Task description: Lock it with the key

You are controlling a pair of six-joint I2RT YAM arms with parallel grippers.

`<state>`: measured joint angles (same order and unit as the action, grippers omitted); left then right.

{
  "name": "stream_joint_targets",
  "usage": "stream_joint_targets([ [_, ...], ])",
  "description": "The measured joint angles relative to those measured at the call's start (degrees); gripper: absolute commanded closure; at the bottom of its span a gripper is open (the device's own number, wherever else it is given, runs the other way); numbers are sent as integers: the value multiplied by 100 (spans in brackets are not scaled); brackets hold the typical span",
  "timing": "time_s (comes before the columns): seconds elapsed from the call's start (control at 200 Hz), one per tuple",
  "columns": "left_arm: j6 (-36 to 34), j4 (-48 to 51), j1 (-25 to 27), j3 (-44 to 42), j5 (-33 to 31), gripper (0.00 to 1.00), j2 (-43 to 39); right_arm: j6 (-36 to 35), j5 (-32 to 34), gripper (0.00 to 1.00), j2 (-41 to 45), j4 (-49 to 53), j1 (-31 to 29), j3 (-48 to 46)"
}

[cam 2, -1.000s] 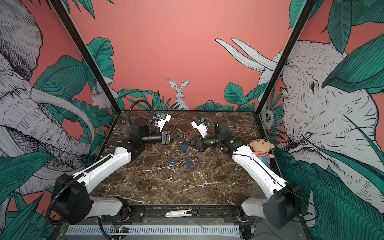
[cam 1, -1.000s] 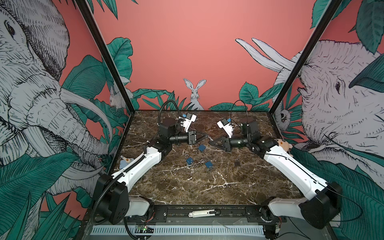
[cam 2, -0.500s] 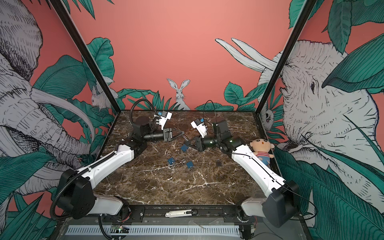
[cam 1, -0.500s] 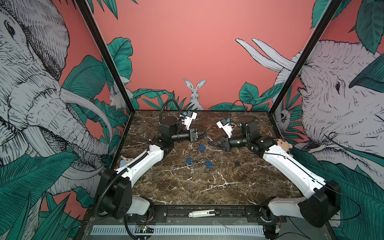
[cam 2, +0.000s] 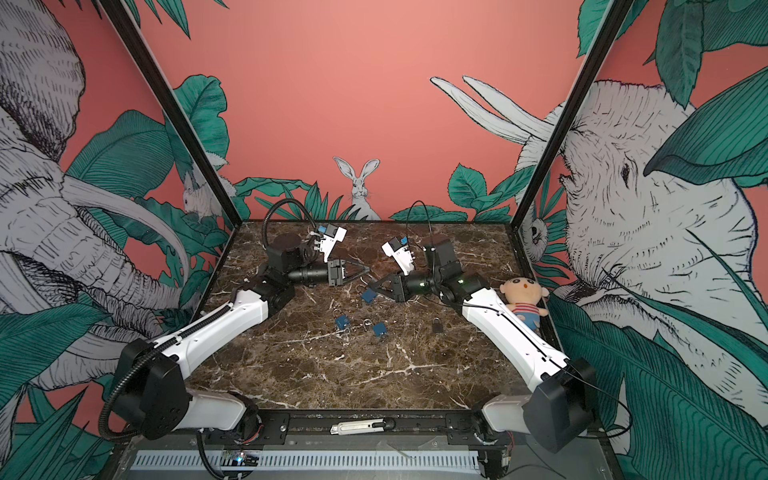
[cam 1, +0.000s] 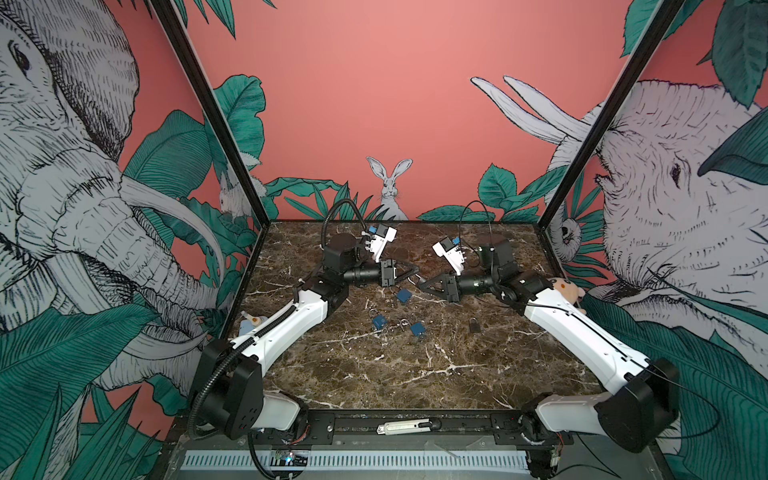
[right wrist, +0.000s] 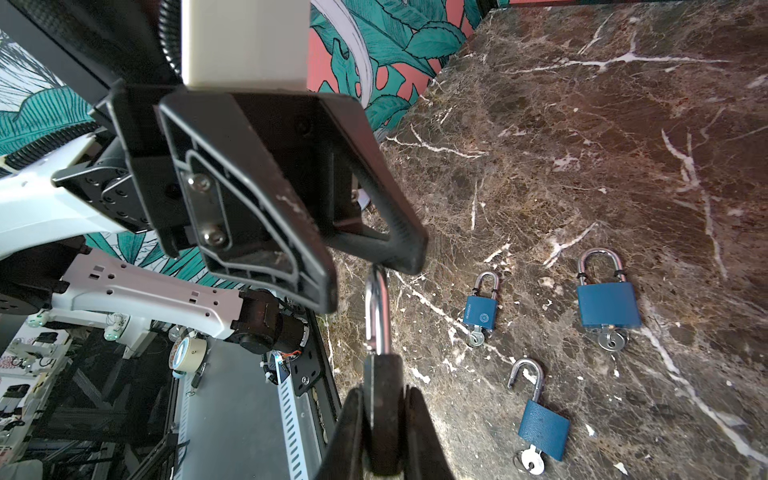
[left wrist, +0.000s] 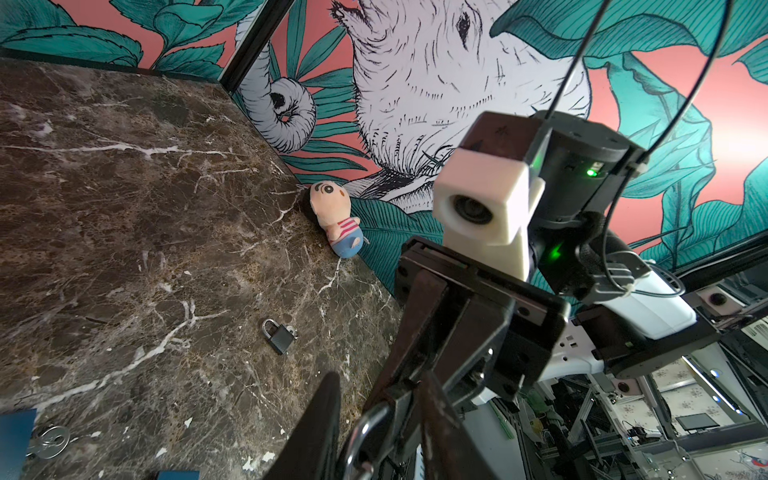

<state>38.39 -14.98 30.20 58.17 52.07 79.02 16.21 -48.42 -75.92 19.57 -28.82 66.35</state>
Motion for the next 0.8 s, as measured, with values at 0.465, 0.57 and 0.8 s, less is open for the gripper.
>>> stream_joint_targets([
  [0.465,-129,184,9,-76,-72,78,-127,4,20,100,0,9,11,111],
  [0.57,-153,188,9,-96,-109,80,-138,4,20,100,0,15,11,111],
  [0.8,-157,186,7,-96,-155,80,-138,4,17,100,0,48,11,111],
])
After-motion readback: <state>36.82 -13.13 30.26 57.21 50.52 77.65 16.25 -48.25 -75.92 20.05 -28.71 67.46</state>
